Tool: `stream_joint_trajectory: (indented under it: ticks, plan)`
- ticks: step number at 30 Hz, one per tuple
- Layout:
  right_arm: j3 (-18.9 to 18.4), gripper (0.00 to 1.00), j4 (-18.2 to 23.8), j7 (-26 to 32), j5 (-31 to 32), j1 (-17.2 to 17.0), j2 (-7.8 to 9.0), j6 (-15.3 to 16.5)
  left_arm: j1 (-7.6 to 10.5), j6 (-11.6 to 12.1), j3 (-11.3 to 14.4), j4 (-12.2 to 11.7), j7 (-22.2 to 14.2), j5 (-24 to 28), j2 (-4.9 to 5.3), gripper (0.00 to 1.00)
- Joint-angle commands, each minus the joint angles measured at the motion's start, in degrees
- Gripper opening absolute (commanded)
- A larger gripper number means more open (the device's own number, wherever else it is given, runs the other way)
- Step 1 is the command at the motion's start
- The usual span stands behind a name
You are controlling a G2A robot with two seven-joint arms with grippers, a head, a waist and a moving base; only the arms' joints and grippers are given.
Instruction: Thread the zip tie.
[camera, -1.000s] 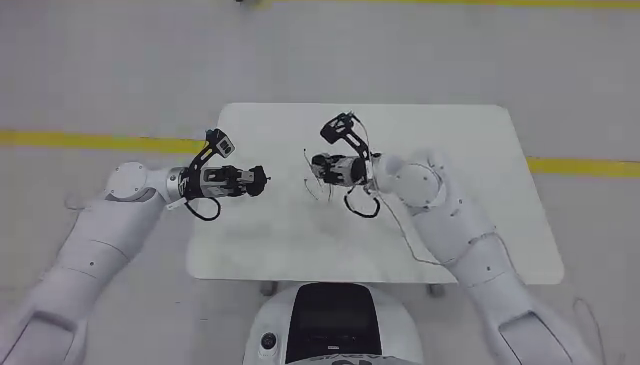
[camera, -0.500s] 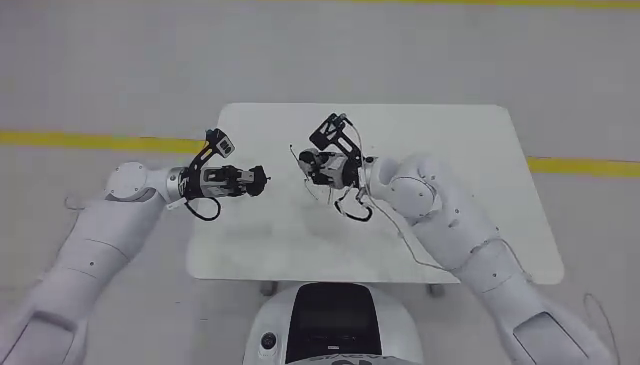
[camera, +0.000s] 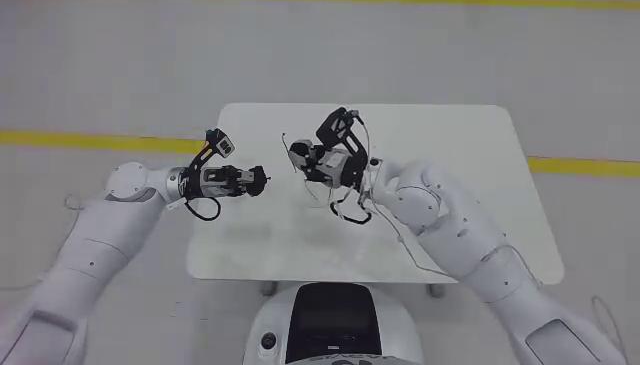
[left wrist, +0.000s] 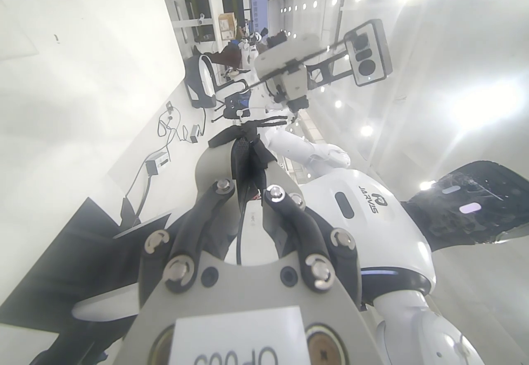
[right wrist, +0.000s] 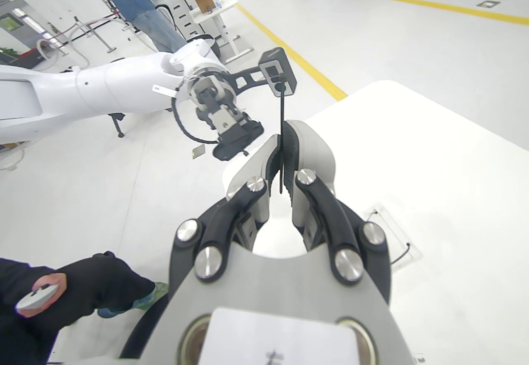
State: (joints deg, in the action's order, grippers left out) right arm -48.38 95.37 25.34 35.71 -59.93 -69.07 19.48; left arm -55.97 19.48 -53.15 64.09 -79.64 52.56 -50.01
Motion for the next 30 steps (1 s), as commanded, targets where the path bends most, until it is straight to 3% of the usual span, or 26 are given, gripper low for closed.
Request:
stream_joint_trajectory:
  ticks: [1, 8, 21, 26, 30]
  plan:
    - [2.54, 0.00, -0.28, -2.07, -0.05, 1.53, 1.34, 0.00, 0.00, 0.00, 0.00, 0.00, 0.00, 0.00, 0.00, 0.00]
    - [13.28, 0.00, -2.11, -15.19, -1.68, 8.71, 5.73, 0.00, 0.00, 0.00, 0.00, 0.00, 0.00, 0.00, 0.00, 0.00]
    - [13.45, 0.00, -2.40, -16.29, -1.15, 8.91, 5.94, -0.32, 0.00, 0.00, 0.00, 0.00, 0.00, 0.00, 0.00, 0.00]
    - [12.04, 0.00, -1.77, -21.23, 2.45, 7.32, 6.02, 0.00, 0.00, 0.00, 0.00, 0.00, 0.00, 0.00, 0.00, 0.00]
    - [13.80, 0.00, -1.47, -25.66, 6.99, 7.43, 6.38, 0.00, 0.00, 0.00, 0.00, 0.00, 0.00, 0.00, 0.00, 0.00]
